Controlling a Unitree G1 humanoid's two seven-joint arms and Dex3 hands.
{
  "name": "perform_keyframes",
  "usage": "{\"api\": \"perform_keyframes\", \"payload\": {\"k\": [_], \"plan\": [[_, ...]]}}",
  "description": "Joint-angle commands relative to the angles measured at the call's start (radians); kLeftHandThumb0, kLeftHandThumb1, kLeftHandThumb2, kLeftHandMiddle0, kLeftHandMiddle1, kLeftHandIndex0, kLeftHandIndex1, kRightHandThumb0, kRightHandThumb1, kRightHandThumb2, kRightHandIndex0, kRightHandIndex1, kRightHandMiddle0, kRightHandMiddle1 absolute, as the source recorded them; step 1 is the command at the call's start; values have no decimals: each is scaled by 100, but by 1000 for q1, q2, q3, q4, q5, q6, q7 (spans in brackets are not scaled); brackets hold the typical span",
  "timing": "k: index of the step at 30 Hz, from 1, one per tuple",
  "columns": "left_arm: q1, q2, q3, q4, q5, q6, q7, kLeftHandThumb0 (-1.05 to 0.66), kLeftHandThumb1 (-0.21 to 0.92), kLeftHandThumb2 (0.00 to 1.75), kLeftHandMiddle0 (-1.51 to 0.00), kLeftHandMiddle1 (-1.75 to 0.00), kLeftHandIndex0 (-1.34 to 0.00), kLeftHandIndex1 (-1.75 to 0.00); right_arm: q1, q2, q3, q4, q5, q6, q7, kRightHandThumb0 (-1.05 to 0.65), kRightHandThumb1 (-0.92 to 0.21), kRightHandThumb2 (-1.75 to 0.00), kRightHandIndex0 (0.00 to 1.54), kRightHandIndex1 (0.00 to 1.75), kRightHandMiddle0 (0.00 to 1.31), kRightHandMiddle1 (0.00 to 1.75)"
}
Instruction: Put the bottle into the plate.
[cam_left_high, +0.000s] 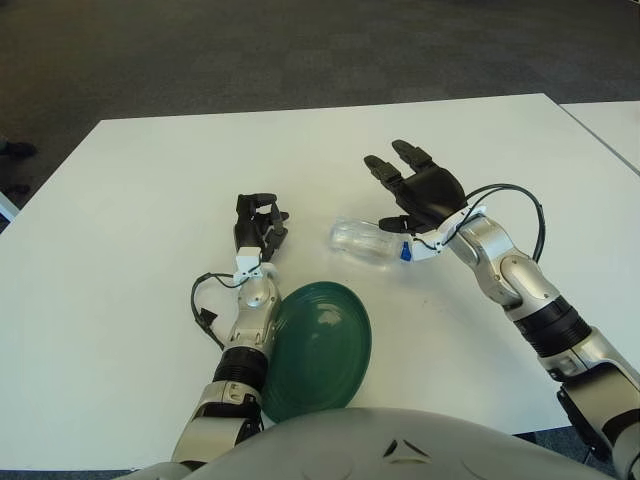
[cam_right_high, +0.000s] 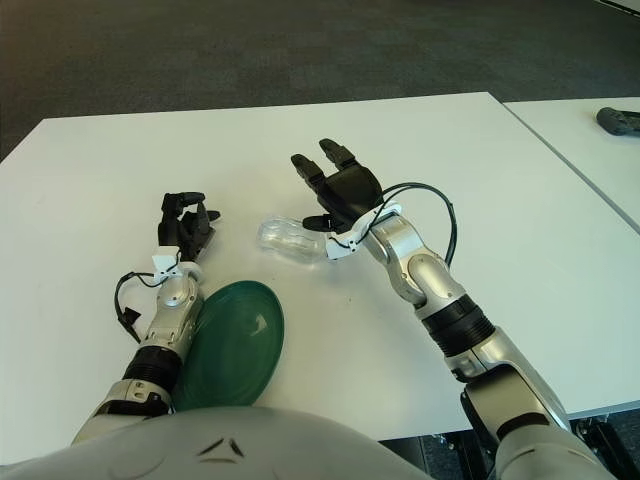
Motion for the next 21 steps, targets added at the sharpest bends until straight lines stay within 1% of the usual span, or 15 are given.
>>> {"api": "perform_keyframes", "payload": {"k": [1,4,9,14,21], "plan": [[-21,-27,4,-5,10,4,14,-68,92,88,-54,-115,-26,-144,7,13,0,-4,1,-2,-7,-105,-92,-89,0,0,3,2],[-21,-27,5,-8,12,8,16,-68,92,89,-54,-117,-26,-145,10,21,-1,-1,2,2,-3,-105,-92,-87,0,0,3,2],[-16,-26,12,-22,-3,15,10,-69,92,89,-53,-118,-26,-145,31,51,3,-26,-14,50,33,-105,-92,-85,1,0,2,2],[-13,-16,24,-35,-16,11,0,-70,92,89,-53,-113,-25,-144,54,63,12,-59,-31,71,55,-105,-92,-82,2,1,2,2],[-4,-10,32,-56,-18,7,-7,-70,92,89,-54,-108,-24,-145,72,74,22,-85,-48,83,68,-105,-92,-85,3,1,0,1]]}}
